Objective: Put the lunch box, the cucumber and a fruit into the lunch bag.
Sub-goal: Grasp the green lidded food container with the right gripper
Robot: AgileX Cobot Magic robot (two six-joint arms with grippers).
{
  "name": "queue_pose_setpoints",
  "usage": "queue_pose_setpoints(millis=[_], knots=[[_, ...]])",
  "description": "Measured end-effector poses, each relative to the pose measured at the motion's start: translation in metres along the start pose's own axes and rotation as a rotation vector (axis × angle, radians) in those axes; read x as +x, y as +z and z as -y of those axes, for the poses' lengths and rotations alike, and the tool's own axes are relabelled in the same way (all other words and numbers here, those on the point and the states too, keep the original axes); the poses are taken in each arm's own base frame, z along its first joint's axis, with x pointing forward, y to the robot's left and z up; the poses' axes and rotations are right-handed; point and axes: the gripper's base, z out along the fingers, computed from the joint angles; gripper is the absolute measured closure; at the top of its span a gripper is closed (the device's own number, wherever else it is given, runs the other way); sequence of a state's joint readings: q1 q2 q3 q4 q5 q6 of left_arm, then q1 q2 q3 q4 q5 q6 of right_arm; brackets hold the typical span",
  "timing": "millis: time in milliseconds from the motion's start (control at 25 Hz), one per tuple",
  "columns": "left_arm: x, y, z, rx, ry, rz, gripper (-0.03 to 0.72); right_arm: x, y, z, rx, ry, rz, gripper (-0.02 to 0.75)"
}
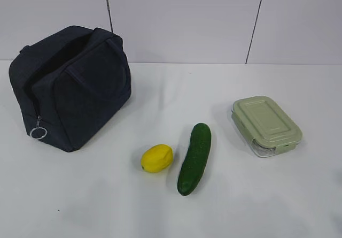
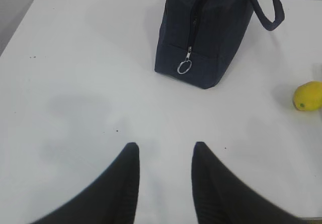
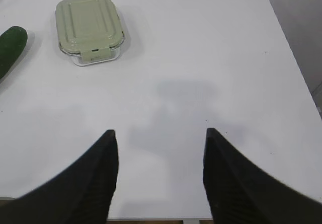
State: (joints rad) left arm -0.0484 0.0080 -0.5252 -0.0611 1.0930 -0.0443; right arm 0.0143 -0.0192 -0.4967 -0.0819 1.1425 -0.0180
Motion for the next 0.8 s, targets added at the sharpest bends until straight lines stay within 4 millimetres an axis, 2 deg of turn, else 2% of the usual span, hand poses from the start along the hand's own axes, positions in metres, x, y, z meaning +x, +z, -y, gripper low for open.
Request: queue_pose_setpoints(millis=[800], knots=[[0.0, 0.0, 0.0, 0.0, 0.0, 0.0, 0.448, -0.0001, -0.0001, 0.0052, 0.057, -0.023, 0.001, 0.303]])
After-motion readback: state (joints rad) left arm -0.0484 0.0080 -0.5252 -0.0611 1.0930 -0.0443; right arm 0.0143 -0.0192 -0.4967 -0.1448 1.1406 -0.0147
